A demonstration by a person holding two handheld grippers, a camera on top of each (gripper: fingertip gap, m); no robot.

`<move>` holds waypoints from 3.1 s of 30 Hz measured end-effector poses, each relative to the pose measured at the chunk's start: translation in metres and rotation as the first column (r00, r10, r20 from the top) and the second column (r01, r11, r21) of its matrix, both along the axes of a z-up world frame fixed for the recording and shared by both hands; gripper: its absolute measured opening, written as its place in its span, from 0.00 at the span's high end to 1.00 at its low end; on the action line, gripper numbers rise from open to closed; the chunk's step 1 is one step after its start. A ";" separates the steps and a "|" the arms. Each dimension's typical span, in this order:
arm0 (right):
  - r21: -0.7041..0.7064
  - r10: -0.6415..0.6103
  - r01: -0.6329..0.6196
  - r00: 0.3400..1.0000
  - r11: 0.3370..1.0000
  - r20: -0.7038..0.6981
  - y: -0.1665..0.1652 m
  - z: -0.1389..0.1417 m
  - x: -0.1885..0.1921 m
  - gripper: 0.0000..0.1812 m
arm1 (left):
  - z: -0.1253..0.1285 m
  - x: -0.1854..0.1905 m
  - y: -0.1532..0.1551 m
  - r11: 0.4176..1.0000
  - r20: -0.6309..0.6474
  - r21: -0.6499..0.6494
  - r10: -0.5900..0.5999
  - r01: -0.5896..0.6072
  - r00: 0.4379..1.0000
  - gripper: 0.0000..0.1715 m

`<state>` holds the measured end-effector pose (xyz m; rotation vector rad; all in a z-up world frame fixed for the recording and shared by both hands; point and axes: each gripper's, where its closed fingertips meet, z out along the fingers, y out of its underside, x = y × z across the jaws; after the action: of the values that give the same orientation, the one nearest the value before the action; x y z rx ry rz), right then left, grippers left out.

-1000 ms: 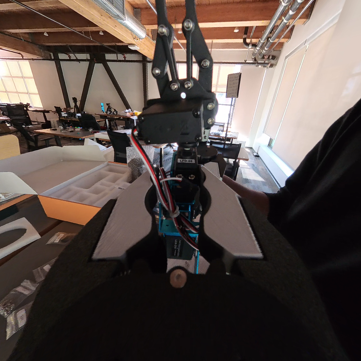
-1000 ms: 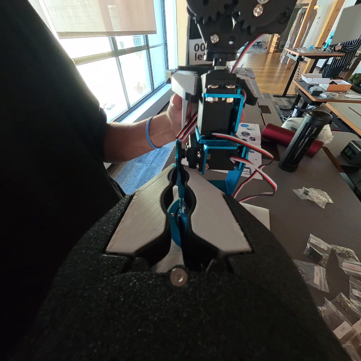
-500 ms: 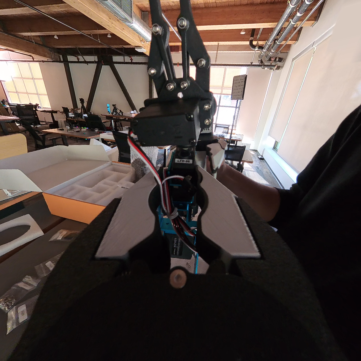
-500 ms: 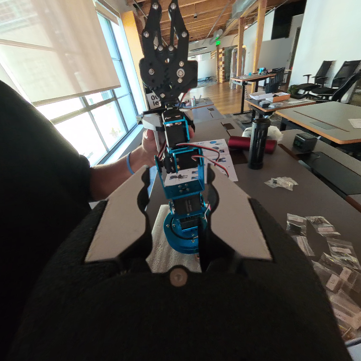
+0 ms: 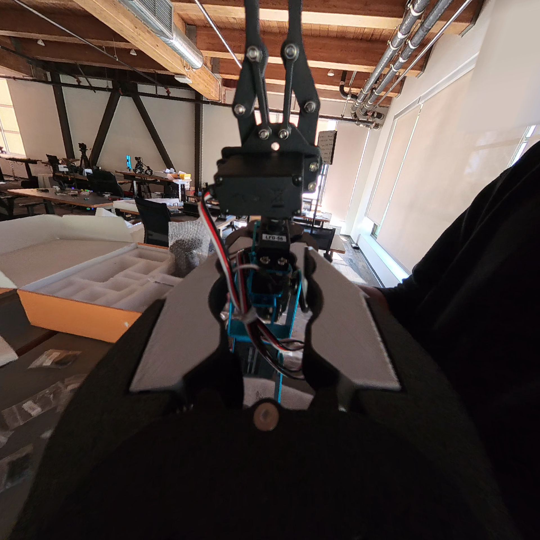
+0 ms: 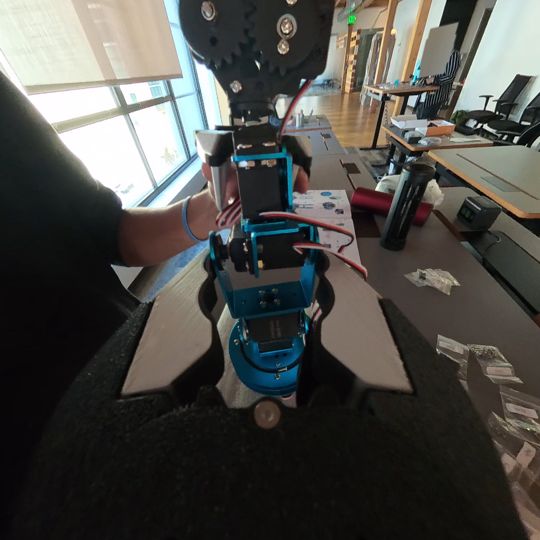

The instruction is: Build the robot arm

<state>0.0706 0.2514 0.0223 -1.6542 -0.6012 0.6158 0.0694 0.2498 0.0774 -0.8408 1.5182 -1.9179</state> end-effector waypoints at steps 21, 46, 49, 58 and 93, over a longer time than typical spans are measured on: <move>-0.134 0.017 0.004 0.988 0.991 0.152 0.003 -0.004 -0.007 0.63 | -0.229 -0.010 0.020 0.901 -0.438 0.433 0.205 0.006 0.875 0.43; -0.342 0.041 0.050 0.966 0.938 0.253 0.014 -0.007 -0.004 0.63 | -0.230 -0.017 0.017 0.926 -0.401 0.378 0.150 0.013 0.904 0.56; -0.301 0.021 0.051 0.972 0.952 0.233 0.006 -0.007 -0.004 0.63 | -0.221 -0.018 0.014 0.950 -0.412 0.311 0.122 0.013 0.903 0.49; -0.251 0.009 0.051 0.973 0.967 0.233 0.003 -0.006 -0.006 0.63 | -0.177 -0.038 0.020 0.993 -0.336 0.106 0.081 -0.047 0.938 0.52; -0.313 -0.125 0.237 0.932 0.920 0.340 0.003 -0.031 0.001 0.48 | -0.209 -0.034 0.028 0.972 -0.363 0.236 0.103 -0.016 0.926 0.36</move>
<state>0.0713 0.2546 -0.0085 -2.1436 -0.5754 0.3326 0.0350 0.2778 -0.1312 -1.1792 1.8690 -1.5564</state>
